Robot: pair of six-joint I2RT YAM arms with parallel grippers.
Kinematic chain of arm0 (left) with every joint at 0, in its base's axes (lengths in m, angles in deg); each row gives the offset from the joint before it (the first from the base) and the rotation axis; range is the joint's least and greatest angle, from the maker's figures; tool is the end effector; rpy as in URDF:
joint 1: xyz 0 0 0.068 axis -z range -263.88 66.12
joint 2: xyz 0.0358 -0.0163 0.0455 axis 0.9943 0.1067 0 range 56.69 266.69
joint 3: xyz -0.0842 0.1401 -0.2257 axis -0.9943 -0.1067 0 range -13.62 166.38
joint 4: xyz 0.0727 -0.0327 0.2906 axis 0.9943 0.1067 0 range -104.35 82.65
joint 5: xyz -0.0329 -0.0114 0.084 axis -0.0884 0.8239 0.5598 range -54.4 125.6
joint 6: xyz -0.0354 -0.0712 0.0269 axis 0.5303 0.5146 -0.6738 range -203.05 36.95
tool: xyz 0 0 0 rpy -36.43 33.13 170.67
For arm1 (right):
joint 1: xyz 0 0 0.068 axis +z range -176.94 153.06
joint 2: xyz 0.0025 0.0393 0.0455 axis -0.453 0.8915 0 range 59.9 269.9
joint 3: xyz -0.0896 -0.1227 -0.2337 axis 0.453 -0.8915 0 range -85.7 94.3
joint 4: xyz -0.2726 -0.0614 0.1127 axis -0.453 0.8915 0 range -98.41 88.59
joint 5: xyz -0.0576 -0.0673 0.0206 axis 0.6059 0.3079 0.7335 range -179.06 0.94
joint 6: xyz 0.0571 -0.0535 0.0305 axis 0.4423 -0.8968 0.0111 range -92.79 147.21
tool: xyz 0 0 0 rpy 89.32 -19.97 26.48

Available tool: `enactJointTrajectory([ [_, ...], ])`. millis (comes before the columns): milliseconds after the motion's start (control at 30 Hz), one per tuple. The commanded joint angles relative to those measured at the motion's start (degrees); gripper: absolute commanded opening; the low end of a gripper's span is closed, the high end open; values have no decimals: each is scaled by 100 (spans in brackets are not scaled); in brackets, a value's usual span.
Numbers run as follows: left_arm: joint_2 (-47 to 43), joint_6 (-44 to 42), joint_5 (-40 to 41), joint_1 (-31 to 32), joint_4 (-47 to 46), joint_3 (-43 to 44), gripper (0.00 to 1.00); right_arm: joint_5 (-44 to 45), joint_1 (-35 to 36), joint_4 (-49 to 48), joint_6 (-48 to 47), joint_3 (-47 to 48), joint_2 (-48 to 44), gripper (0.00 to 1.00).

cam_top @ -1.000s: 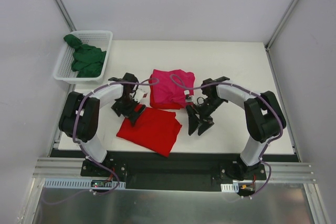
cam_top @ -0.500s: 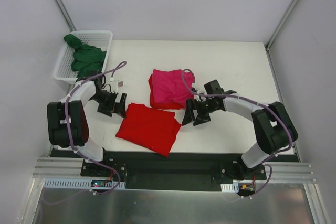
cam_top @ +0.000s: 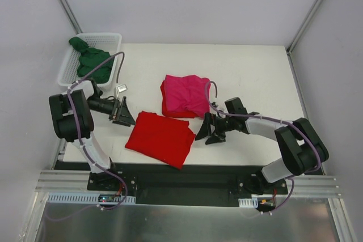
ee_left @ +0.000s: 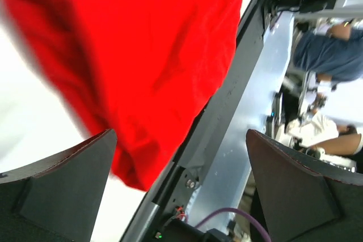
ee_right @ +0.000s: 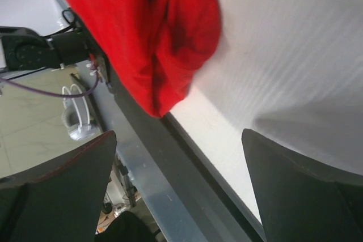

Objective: Fold and stack the t-shirts
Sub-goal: Put the neatly folded tshirt into the corner of the board with the right arm

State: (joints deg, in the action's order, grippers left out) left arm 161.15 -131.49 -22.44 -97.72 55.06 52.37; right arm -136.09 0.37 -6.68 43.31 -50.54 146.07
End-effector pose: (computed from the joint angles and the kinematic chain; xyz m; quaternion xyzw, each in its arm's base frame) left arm 0.3208 0.0148 0.1358 0.1848 0.8472 -0.4804 0.1316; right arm 0.2459 0.1875 0.0987 -0.2117 0.8523 0.4596 0.1323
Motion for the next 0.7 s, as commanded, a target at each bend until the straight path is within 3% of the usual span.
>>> enactJointTrajectory([
  [0,-443,-1404,-577,-654,1761,-8,99,-754,46,-859,307,-166,-486,96],
  [133,-1436,-1194,-602,-672,1752,10,99,-896,38,61,-351,-158,-794,96],
  [233,-2121,-1001,-901,-654,1761,18,99,-975,37,896,-1247,-36,-927,96],
  [267,-2271,-965,-998,-620,1761,71,99,-984,29,1386,-1928,8,-918,96],
  [367,-2694,-781,-1279,-146,1752,185,99,-940,-15,1890,-2723,88,-857,96],
  [467,-2835,-448,-1438,250,1428,133,99,-782,-199,1455,-2481,1,-874,96],
  [567,-3168,999,-982,347,229,-164,99,-615,-322,1172,-2121,-149,-1093,96],
  [667,-3301,1591,-744,356,56,-105,99,-528,-480,1049,-1734,-220,-1452,96],
])
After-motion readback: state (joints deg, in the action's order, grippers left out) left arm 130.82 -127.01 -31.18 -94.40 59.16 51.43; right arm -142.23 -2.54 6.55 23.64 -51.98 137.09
